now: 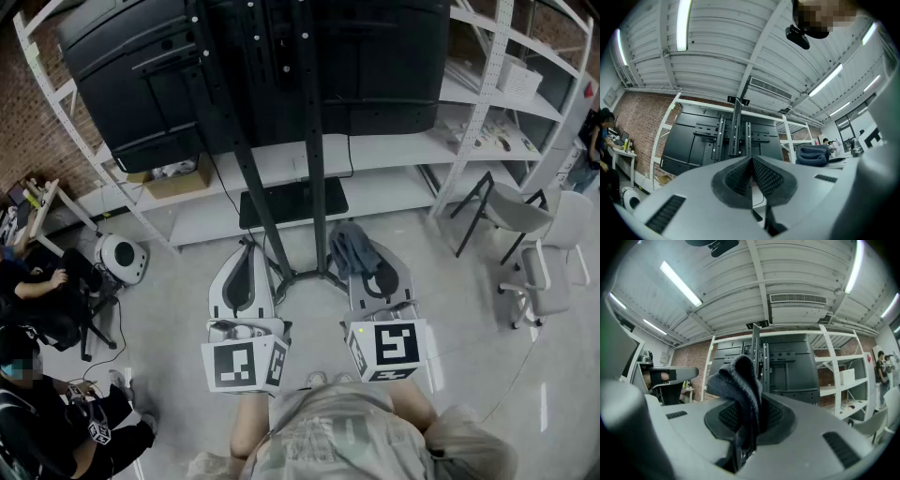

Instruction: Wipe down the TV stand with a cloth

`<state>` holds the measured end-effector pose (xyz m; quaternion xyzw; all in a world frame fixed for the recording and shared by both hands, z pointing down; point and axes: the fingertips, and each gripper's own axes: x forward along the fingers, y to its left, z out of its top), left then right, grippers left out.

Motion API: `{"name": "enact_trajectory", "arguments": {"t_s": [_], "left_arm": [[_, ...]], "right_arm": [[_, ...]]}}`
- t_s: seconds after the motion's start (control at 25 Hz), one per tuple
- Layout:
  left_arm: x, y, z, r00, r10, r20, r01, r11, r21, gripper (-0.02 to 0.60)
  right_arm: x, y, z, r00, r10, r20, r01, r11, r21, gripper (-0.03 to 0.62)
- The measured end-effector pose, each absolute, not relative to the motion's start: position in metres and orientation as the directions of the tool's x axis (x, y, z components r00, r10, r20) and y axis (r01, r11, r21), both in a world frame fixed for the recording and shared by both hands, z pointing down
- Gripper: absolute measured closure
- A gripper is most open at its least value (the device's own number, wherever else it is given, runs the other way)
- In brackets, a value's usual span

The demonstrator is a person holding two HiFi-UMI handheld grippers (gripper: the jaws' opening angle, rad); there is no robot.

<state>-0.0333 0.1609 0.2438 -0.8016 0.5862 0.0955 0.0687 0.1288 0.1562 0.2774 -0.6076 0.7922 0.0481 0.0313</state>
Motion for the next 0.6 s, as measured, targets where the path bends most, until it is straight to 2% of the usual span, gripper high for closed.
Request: {"name": "enact_trajectory", "arguments": {"t_s": [0.6], "left_arm": [[-0.049,0.152,0.243,0.298,-0.922,-0.245,-0.950,-0.312,0.017,0.568]], "right_arm": [[0.114,0.152,0.275,-0.256,-0.959,-0.119,-0.965,0.248,0.082,0.537]]}}
